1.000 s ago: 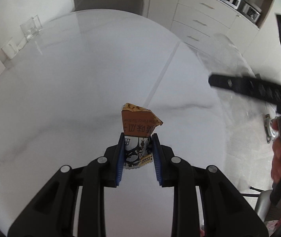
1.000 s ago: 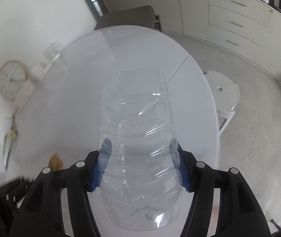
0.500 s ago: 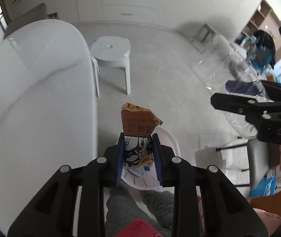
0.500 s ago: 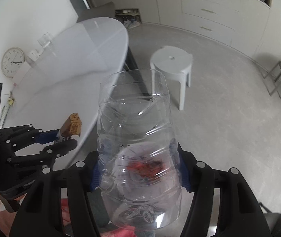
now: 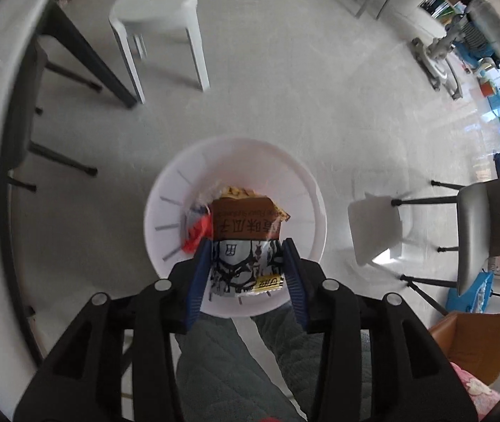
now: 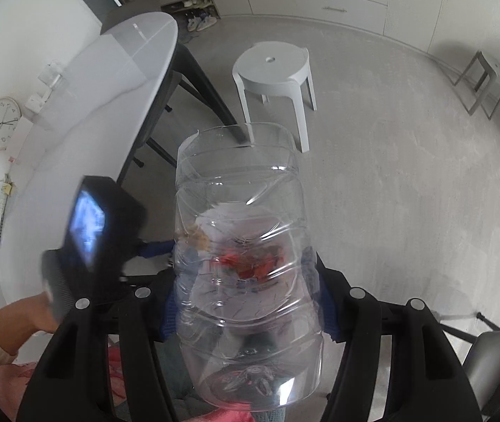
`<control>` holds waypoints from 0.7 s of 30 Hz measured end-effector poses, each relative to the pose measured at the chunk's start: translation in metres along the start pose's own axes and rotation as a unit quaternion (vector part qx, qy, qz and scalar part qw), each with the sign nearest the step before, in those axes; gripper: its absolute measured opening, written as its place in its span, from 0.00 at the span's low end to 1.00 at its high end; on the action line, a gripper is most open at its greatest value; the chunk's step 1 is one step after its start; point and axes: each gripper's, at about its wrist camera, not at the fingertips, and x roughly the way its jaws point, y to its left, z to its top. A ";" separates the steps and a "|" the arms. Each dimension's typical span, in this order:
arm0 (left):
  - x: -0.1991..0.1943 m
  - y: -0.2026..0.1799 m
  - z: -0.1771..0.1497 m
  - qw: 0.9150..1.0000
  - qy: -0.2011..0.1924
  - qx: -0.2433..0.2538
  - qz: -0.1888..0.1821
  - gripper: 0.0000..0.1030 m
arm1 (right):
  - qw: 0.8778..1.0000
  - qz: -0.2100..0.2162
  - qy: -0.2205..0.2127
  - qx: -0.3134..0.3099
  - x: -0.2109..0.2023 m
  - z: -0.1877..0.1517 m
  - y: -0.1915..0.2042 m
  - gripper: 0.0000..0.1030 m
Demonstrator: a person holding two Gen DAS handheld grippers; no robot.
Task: Collect trash
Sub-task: 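Carry the wrapper and bottle over the white bin and open the left tool, then open the right tool over the white bin to drop the plastic bottle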
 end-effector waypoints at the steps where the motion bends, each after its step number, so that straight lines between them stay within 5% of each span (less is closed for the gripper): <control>1: 0.004 0.000 0.000 1.000 0.006 -0.003 0.005 0.50 | 1.000 -0.001 0.001 0.002 0.000 0.000 -0.001 0.60; 4: -0.006 0.000 -0.008 1.000 -0.006 -0.004 0.011 0.63 | 1.000 0.001 0.003 0.009 0.003 -0.002 -0.002 0.60; 10: -0.048 -0.001 -0.006 0.999 -0.043 -0.004 0.010 0.72 | 1.000 -0.003 0.003 0.018 0.007 0.000 -0.009 0.60; 21: -0.115 -0.007 -0.009 0.995 -0.095 0.002 0.000 0.74 | 0.999 -0.016 0.016 0.030 0.033 0.002 -0.025 0.60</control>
